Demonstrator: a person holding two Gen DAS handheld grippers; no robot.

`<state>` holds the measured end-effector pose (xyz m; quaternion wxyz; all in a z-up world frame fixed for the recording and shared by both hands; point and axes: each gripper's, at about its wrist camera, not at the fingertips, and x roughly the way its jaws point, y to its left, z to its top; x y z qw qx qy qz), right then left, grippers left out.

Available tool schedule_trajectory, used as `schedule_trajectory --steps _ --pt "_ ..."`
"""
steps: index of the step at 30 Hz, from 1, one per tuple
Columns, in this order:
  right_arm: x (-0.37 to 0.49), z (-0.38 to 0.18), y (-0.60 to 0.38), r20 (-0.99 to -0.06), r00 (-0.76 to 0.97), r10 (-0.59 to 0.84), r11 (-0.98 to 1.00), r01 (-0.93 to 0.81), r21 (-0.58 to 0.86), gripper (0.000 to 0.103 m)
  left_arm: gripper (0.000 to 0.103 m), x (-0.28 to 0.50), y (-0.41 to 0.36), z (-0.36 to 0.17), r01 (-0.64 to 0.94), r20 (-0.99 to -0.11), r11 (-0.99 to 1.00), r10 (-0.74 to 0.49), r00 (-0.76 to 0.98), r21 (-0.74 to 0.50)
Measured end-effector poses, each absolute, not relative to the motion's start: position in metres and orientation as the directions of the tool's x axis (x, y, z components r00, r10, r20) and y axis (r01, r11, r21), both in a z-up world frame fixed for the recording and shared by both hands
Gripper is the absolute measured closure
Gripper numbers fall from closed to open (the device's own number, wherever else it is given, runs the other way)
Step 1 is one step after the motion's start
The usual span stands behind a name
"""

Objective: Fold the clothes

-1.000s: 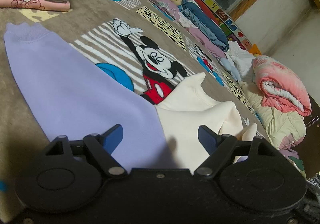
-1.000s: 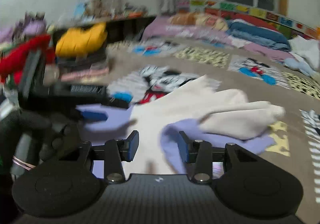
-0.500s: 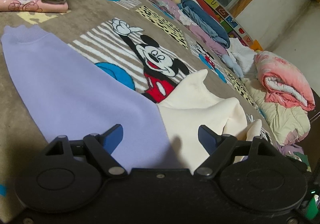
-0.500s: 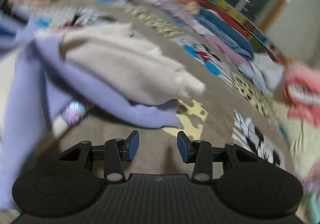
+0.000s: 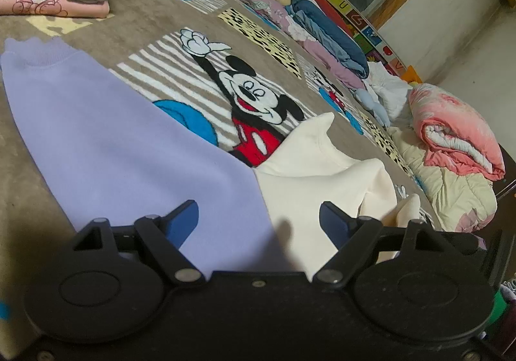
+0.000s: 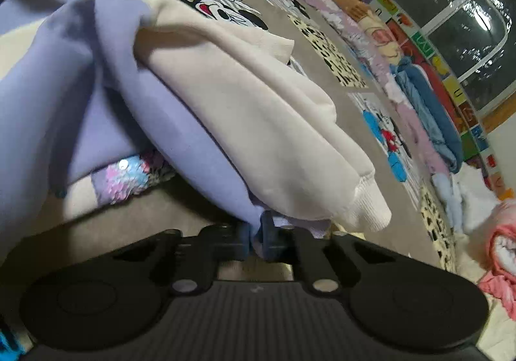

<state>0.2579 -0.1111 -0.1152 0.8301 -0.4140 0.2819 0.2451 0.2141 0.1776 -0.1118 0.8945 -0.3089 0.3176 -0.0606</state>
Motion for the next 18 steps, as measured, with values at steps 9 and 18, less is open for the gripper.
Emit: schedule_trajectory --steps 9,18 --pt "0.232 -0.056 -0.142 -0.704 0.698 0.13 0.502 -0.659 -0.561 0.096 0.021 0.212 0.18 -0.109 -0.091 -0.529 0.795 -0.308 0.791 -0.6" --pt "0.21 0.004 -0.193 -0.752 0.658 0.025 0.49 -0.664 -0.565 0.097 0.021 0.209 0.179 -0.106 -0.087 -0.527 0.799 -0.306 0.793 -0.595"
